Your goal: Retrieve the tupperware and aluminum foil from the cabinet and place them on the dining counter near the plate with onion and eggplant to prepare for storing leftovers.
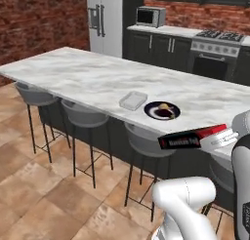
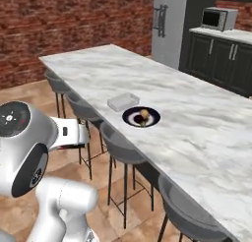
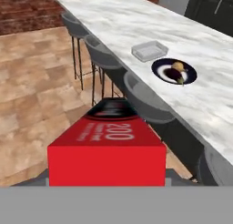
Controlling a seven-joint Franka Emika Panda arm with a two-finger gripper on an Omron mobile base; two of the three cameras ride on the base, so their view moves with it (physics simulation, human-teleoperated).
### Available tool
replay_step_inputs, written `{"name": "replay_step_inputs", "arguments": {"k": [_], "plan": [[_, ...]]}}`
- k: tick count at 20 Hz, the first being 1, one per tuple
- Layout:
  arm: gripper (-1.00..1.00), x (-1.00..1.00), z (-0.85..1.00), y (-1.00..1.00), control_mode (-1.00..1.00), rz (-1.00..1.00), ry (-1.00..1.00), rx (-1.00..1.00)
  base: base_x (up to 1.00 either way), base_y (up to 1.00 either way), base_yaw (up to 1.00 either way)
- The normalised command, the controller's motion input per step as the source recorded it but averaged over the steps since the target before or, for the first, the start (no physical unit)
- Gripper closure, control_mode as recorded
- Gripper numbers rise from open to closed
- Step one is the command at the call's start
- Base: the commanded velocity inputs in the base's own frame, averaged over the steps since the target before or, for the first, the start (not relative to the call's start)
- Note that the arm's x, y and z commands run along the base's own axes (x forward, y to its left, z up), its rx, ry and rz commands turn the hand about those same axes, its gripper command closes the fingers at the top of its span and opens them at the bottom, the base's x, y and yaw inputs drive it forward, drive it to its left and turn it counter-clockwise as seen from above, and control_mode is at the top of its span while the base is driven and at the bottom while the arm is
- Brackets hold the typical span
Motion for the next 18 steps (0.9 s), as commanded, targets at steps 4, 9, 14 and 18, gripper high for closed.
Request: {"name": "replay_step_inputs", "arguments": {"k": [4,9,14,18], "plan": [[1.00,0.00,0.00,0.00,1.00,0.00,0.00,0.00,0.59,0.45,-0.50],[1.00,0.00,0.00,0.00,1.00,0.00,0.00,0.00,0.51,0.09,-0.49],[1.00,0.00,0.00,0.00,1.00,0.00,0.00,0.00,0.55,0.00,-0.48],[1.00,0.00,0.00,0.00,1.00,0.00,0.00,0.00,0.63,0.08,-0.47]]}}
